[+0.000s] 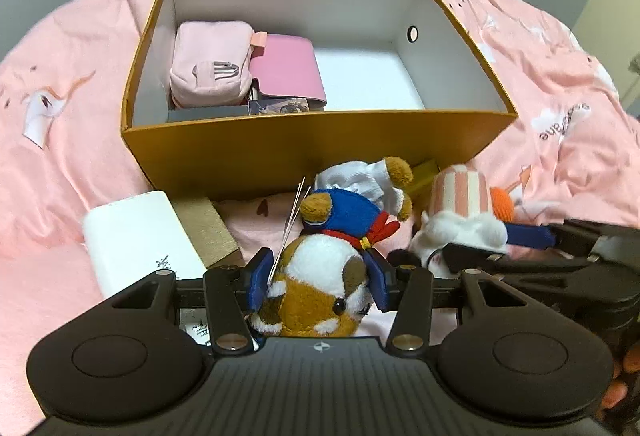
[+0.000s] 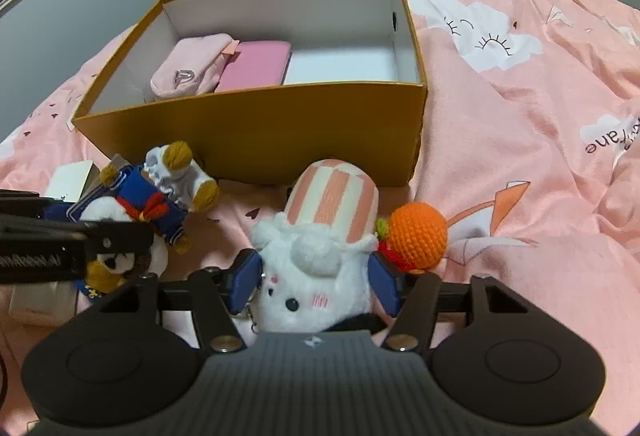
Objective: Organize objects
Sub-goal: 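Lift the plush dog with the left tool while the right tool lifts the white bunny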
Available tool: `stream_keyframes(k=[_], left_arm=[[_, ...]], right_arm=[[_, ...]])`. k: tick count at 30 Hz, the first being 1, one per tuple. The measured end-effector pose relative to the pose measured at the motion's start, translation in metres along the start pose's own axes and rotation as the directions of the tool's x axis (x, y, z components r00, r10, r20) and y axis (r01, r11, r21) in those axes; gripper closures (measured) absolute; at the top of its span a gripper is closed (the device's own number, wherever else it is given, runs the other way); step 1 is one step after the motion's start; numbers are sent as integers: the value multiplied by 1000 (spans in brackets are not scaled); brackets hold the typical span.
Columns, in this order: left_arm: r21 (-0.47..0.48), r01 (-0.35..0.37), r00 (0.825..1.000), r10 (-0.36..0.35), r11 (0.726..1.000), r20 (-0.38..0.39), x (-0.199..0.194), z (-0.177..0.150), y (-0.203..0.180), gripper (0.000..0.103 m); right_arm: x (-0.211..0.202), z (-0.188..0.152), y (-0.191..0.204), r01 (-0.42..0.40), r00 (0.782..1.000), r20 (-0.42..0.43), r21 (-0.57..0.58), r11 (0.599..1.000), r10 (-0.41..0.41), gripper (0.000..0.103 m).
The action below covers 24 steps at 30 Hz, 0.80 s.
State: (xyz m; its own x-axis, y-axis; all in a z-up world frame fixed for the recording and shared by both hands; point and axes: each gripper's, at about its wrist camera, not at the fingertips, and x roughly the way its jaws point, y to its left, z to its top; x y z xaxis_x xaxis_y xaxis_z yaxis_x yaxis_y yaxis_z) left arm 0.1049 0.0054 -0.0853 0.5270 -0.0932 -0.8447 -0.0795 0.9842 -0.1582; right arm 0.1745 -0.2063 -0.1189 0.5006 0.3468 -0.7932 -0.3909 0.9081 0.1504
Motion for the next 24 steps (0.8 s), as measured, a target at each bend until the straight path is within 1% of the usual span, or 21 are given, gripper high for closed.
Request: stream_keyframes(k=[2, 6, 9, 13, 15, 18, 20, 21, 24], left_arm=[[-15, 4, 1000, -4, 1000, -11, 5, 2, 2, 48], [-43, 31, 999, -33, 999, -40, 18, 5, 6, 48], [-19, 43, 998, -44, 999, -52, 23, 6, 3, 48], [27, 54, 994, -52, 998, -100, 28, 12, 1, 45], [55, 66, 989, -58, 996, -133, 30, 15, 2, 44], [106, 90, 981, -69, 990, -182, 29, 20, 2, 40], [159, 96, 977, -62, 983, -206, 27, 24, 0, 34], [190, 103, 972, -58, 976, -227, 26, 25, -3, 33], [259, 131, 955, -51, 957, -293, 27, 27, -8, 32]], right_arm=[[7, 2, 0, 1, 1000, -13, -1, 1000, -1, 34], [19, 3, -1, -1, 999, -34, 8, 1000, 2, 28], [27, 3, -4, -21, 999, -44, 27, 999, 22, 24], [36, 2, -10, -49, 995, -81, 62, 997, 53, 25], [33, 1, -9, -50, 995, -78, 52, 997, 54, 25], [25, 0, -8, -50, 996, -72, 47, 998, 54, 26], [18, 0, -9, -58, 996, -60, 50, 997, 61, 26], [16, 0, -9, -62, 996, -57, 53, 997, 65, 27], [15, 1, -11, -62, 996, -58, 59, 996, 65, 31]])
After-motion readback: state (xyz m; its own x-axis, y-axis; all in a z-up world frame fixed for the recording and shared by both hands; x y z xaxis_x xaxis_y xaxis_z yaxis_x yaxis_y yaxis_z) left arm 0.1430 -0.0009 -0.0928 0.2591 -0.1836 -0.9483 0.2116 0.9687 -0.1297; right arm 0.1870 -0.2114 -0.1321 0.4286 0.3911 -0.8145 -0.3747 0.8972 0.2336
